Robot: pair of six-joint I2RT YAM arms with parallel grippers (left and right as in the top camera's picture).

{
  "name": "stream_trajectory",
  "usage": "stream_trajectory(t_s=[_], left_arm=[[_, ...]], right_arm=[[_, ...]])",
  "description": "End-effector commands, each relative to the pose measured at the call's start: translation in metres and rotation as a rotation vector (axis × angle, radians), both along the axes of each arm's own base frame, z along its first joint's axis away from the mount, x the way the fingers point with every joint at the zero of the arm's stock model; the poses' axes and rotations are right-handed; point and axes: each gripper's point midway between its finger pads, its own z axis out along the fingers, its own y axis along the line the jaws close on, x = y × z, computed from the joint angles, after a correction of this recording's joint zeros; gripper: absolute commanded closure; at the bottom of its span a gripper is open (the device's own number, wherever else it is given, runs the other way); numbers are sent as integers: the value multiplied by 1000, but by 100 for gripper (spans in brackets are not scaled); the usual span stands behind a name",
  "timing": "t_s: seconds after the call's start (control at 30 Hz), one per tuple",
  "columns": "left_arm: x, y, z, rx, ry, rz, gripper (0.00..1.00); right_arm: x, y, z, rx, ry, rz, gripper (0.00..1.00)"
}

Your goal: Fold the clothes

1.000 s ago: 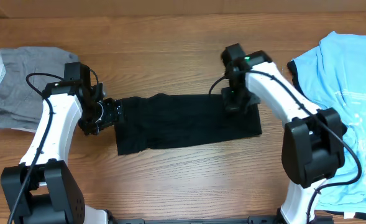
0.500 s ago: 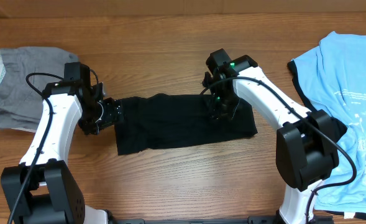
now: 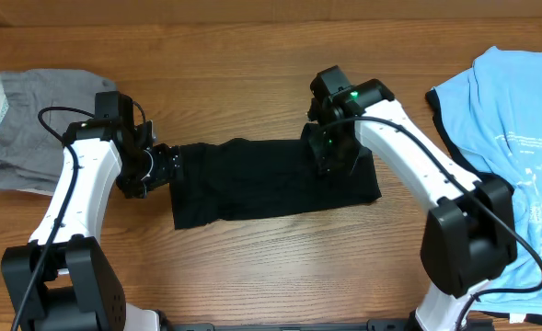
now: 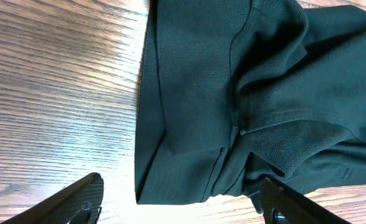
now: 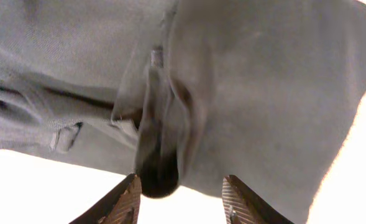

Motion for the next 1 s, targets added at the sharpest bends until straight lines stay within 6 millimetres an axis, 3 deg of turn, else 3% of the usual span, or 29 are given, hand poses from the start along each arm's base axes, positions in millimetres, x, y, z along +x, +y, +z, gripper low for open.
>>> stream_trajectory(t_s=[0.0,0.1,0.47,0.63,0.67,0.73,0.77,0.97], left_arm=[[7,0,5,-12,-23,2,16],[8,0,5,-12,-26,2,16],[7,0,5,-12,-26,2,17],[7,0,5,-11,-26,1,16],[8,0,5,-11,-27,0,17],[8,0,5,-8,-28,-3,16],[7,0,5,-8,-29,-10,16],[7,0,5,-8,-29,-12,16]], right_arm=[[-8,0,2,-15,23,-27,53],[-18,7,-4,15,83,-20,52],[-17,18,-12,61,107,-20,51],[-19,17,-29,43,154,-28,52],[-20,17,-31,40,161,-28,57],[-20,18,-32,41,166,-29,88],[-21,18,-31,44,170,-29,96],[-49,6,-27,-2,287,-29,96]])
